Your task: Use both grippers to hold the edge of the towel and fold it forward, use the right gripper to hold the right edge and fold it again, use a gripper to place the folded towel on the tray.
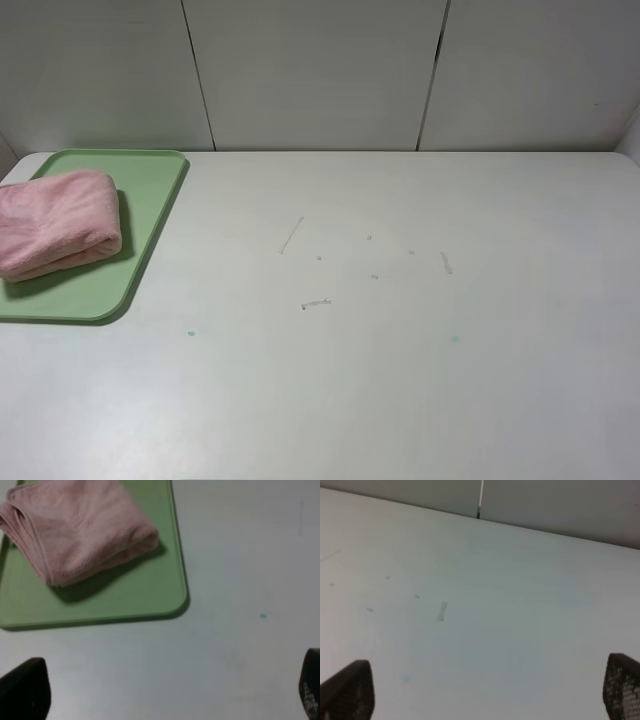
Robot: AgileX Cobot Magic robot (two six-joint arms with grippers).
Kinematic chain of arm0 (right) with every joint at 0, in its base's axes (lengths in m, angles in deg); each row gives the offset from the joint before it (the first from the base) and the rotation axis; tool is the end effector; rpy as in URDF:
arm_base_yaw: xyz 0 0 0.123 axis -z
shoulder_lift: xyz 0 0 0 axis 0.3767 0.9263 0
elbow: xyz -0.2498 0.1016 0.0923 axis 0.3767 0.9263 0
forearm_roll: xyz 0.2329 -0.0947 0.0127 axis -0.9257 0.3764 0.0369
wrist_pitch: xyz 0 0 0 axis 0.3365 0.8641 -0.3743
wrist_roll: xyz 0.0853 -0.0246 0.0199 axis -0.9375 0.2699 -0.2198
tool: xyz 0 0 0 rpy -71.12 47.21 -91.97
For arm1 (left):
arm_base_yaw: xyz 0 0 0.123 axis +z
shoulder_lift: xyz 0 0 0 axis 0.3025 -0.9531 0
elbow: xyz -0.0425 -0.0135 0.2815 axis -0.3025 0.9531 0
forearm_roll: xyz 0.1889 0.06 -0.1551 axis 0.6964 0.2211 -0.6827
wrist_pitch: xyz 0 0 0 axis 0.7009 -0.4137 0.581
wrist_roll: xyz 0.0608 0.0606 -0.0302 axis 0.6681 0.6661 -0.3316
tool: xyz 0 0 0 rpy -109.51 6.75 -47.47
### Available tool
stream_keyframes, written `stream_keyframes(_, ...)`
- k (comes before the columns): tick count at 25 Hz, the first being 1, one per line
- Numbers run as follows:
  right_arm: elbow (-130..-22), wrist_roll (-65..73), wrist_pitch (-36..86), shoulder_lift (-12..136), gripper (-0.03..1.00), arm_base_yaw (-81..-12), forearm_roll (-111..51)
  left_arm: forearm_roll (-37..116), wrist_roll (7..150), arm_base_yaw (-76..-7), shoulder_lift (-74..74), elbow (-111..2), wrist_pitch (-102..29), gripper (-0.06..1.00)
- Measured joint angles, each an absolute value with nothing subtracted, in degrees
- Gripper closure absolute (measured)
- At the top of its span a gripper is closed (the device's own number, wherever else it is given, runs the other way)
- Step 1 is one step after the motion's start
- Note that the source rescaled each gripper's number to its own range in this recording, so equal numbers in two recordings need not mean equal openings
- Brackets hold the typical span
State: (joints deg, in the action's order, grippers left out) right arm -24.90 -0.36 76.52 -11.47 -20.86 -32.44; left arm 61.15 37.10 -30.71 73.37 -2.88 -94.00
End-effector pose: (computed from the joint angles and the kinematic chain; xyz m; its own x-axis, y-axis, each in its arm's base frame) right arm -0.0066 0.0145 0.2799 -0.3975 -0.2152 -0.8920 -0.2159 0.9668 -0.1371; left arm -0.0020 0.0125 0.2747 -0.4570 0.0424 -0.8885 0.0849 0.9964 0.0039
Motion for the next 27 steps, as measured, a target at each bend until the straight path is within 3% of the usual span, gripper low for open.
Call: stream_keyframes(27,-24.9,-0.4,76.5,-11.5,-0.03,-20.9,-32.4,57.9,41.2,-30.8,73.6,-2.8,-94.0,-0.05)
